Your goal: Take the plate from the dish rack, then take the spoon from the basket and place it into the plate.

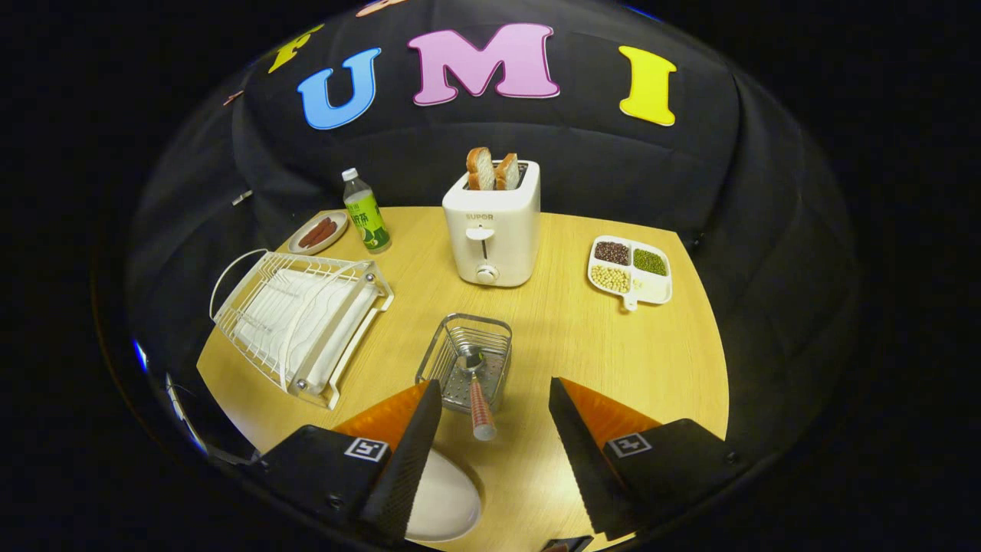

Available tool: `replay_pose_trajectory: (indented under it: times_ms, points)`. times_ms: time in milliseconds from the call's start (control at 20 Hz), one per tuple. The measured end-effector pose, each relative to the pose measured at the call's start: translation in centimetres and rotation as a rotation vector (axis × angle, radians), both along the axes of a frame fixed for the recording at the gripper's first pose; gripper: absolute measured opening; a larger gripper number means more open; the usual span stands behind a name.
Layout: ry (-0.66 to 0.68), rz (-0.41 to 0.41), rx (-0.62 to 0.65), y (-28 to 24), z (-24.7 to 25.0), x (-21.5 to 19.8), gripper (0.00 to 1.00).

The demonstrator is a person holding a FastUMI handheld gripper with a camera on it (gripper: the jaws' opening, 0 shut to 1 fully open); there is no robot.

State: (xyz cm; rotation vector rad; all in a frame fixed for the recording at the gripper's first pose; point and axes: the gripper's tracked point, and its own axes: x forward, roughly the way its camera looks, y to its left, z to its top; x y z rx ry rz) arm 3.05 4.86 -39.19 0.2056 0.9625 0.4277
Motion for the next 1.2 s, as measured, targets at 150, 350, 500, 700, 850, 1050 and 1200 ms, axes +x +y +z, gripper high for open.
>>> replay_pose_trajectory:
  times_ms: [150, 350, 500, 700, 850, 1050, 1200]
  points:
    - [0.044, 0.019, 0.022, 1.3, -1.0, 0.0, 0.72]
    - [0.082, 0.061, 0.008, 2.6, -2.2, -1.1, 0.56]
    - [0.106, 0.07, -0.021, 2.7, -3.3, -1.6, 0.36]
    - [0.122, 0.024, -0.003, 2.9, -3.2, -1.8, 0.19]
    - [0.103, 0.018, -0.016, 2.7, -2.7, -1.8, 0.15]
    - [0.074, -0.008, -0.043, 2.0, -2.2, -1.7, 0.13]
    - [0.06, -0.034, -0.04, 1.6, -1.5, -1.6, 0.11]
